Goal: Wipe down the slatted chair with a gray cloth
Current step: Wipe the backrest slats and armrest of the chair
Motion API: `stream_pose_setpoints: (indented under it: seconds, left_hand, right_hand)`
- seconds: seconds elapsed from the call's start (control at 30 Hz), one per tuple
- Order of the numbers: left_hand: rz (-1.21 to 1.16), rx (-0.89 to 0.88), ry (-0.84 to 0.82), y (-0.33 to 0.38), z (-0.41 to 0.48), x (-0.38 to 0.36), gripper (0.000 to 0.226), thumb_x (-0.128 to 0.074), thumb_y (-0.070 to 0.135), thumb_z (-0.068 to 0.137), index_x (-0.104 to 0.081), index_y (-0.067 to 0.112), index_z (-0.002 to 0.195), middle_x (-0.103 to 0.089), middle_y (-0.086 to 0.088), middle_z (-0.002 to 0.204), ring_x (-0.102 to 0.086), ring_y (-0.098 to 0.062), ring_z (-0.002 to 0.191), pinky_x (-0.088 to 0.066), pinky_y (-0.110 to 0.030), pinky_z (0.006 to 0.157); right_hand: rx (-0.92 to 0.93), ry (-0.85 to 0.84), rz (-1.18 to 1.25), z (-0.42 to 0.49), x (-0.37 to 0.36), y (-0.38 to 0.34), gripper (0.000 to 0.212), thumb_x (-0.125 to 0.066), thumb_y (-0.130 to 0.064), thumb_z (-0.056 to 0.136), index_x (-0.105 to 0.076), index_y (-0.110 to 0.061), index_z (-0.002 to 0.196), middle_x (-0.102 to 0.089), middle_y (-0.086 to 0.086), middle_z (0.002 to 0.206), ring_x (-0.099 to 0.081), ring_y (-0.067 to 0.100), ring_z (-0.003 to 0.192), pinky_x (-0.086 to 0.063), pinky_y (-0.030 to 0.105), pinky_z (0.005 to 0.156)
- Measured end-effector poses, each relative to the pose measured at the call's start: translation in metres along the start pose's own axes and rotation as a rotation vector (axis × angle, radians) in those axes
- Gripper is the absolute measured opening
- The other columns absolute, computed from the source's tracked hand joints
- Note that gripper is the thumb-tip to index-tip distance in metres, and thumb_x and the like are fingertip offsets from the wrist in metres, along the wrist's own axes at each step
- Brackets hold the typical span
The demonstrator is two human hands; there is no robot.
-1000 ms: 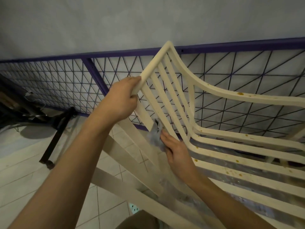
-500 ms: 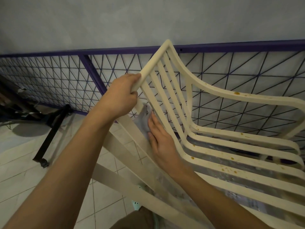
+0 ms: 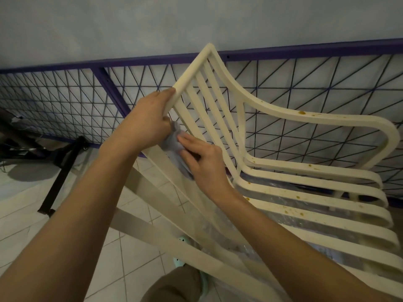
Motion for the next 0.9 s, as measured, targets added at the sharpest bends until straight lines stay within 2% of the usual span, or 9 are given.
stream_pose_setpoints:
  seconds: [0.13,0.2,0.3,0.47,0.57,0.67,0.77,0.83,0.9]
  left_hand:
    - [-0.002,-0.002,-0.005,0.000,0.000,0.001,0.066,-0.052,0.006,0.093,-0.024,0.019,0.151,-0.043,-0.012,0.139,-0.049,-0.028,0.114,-0.040,-0.032,0.087]
    - [0.000,-0.001,0.002,0.000,0.000,0.000,0.066,-0.052,0.006,0.093,-0.024,0.020,0.151,-0.044,-0.011,0.137,-0.050,-0.024,0.106,-0.042,-0.033,0.084]
    - [-0.003,0.007,0.020,-0.001,0.000,-0.001,0.065,-0.052,0.007,0.094,-0.025,0.021,0.151,-0.046,-0.011,0.134,-0.050,-0.021,0.099,-0.045,-0.035,0.083]
    - [0.004,-0.001,0.025,-0.001,-0.001,-0.003,0.064,-0.052,0.008,0.094,-0.025,0.021,0.150,-0.046,-0.012,0.135,-0.054,-0.027,0.104,-0.045,-0.038,0.087]
    - [0.009,0.007,0.029,-0.001,0.000,-0.003,0.065,-0.053,0.007,0.094,-0.025,0.021,0.151,-0.046,-0.012,0.135,-0.054,-0.028,0.106,-0.045,-0.039,0.087]
    - [0.009,0.012,0.029,-0.001,0.000,-0.002,0.065,-0.053,0.007,0.093,-0.025,0.021,0.150,-0.046,-0.012,0.135,-0.054,-0.029,0.107,-0.046,-0.041,0.090]
    - [-0.012,0.011,0.031,-0.001,-0.001,-0.002,0.065,-0.053,0.007,0.094,-0.025,0.022,0.151,-0.046,-0.011,0.136,-0.053,-0.029,0.109,-0.044,-0.040,0.091]
    - [-0.010,0.011,0.037,-0.003,-0.001,-0.003,0.065,-0.053,0.008,0.094,-0.025,0.022,0.151,-0.046,-0.011,0.136,-0.053,-0.028,0.109,-0.044,-0.039,0.090]
    - [-0.017,0.016,0.047,-0.005,0.000,-0.003,0.065,-0.054,0.009,0.094,-0.026,0.024,0.151,-0.047,-0.011,0.135,-0.054,-0.029,0.108,-0.046,-0.042,0.091]
  right_hand:
    - [-0.081,0.032,0.060,-0.005,0.003,0.008,0.034,-0.066,0.000,0.084,-0.065,-0.005,0.118,-0.065,0.001,0.120,-0.059,0.001,0.112,-0.047,0.018,0.098]
    - [-0.190,0.034,0.084,-0.019,0.011,0.026,0.033,-0.067,0.001,0.083,-0.066,-0.003,0.115,-0.066,-0.005,0.110,-0.061,-0.007,0.102,-0.049,0.014,0.092]
    - [-0.300,0.028,0.058,-0.042,0.018,0.048,0.028,-0.068,0.002,0.082,-0.070,-0.004,0.110,-0.071,-0.001,0.101,-0.061,-0.015,0.088,-0.046,0.005,0.082]
    - [-0.365,-0.020,-0.071,-0.072,0.029,0.080,0.015,-0.068,-0.004,0.081,-0.076,-0.012,0.091,-0.072,0.001,0.077,-0.066,0.011,0.074,-0.053,0.021,0.071]
    - [-0.395,-0.054,-0.191,-0.082,0.034,0.096,0.011,-0.068,-0.005,0.080,-0.076,-0.009,0.085,-0.071,0.004,0.071,-0.063,0.013,0.066,-0.050,0.022,0.064]
    - [-0.441,-0.106,-0.254,-0.092,0.036,0.114,0.008,-0.068,-0.006,0.083,-0.076,-0.009,0.084,-0.071,0.005,0.071,-0.066,0.017,0.069,-0.052,0.024,0.070]
    - [-0.550,-0.188,-0.351,-0.105,0.036,0.139,0.012,-0.067,-0.010,0.086,-0.076,-0.012,0.077,-0.067,0.001,0.067,-0.064,0.013,0.065,-0.055,0.026,0.072]
    - [-0.644,-0.263,-0.445,-0.113,0.039,0.152,0.019,-0.063,-0.006,0.084,-0.070,-0.012,0.067,-0.063,0.001,0.064,-0.059,0.011,0.064,-0.055,0.031,0.070]
    - [-0.728,-0.289,-0.485,-0.119,0.039,0.154,0.021,-0.058,-0.005,0.086,-0.061,-0.014,0.067,-0.055,0.001,0.067,-0.053,0.012,0.070,-0.049,0.030,0.069]
Point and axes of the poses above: each hand's wrist, its own z-axis towards the middle knuckle, its own x-axis out of the back of the hand, y = z × x, the point moved 4 cm from there along z, towards the middle knuckle
